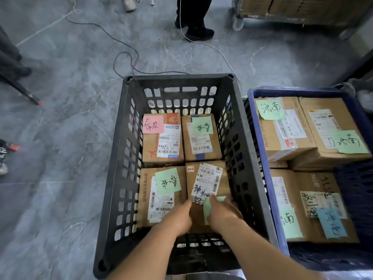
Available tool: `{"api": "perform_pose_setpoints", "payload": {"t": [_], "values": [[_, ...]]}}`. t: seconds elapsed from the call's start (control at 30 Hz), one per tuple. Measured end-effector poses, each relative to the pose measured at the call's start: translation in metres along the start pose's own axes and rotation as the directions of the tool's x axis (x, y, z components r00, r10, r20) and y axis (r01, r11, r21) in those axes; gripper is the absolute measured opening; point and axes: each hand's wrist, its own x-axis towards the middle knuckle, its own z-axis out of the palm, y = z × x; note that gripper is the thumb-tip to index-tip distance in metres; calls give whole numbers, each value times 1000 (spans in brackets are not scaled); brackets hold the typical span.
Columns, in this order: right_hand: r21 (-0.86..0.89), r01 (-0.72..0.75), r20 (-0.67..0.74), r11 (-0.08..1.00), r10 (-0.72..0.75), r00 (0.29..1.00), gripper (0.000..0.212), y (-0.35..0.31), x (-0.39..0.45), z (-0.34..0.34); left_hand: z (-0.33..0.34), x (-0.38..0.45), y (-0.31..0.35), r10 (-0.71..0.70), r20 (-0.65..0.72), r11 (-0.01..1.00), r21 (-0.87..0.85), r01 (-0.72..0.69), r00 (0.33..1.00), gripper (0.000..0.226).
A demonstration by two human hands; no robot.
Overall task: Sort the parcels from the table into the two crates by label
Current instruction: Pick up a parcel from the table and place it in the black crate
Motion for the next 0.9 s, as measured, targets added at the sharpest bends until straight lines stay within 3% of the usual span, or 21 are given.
{"api": "perform_pose_setpoints", "payload": {"t": [0.23,0.37,0.5,0.7,0.9], "values": [[-44,93,-36,995,-94,995,54,6,-11,-15,-13,-14,6,24,-72,995,96,-17,997,67],[10,135,-165,991,-132,977,38,14,-42,-34,-36,-46,24,87,-202,989,138,-59,975,65],[41,129,-256,991,-115,960,40,17,-82,-67,-66,-88,53,162,-281,970,220,-100,946,67],[102,140,-436,985,-82,896,36,43,-157,-132,-112,-154,121,366,-386,892,404,-202,847,66],[168,105,-585,980,13,811,34,98,-232,-168,-134,-210,185,563,-361,772,552,-316,743,65]]}}
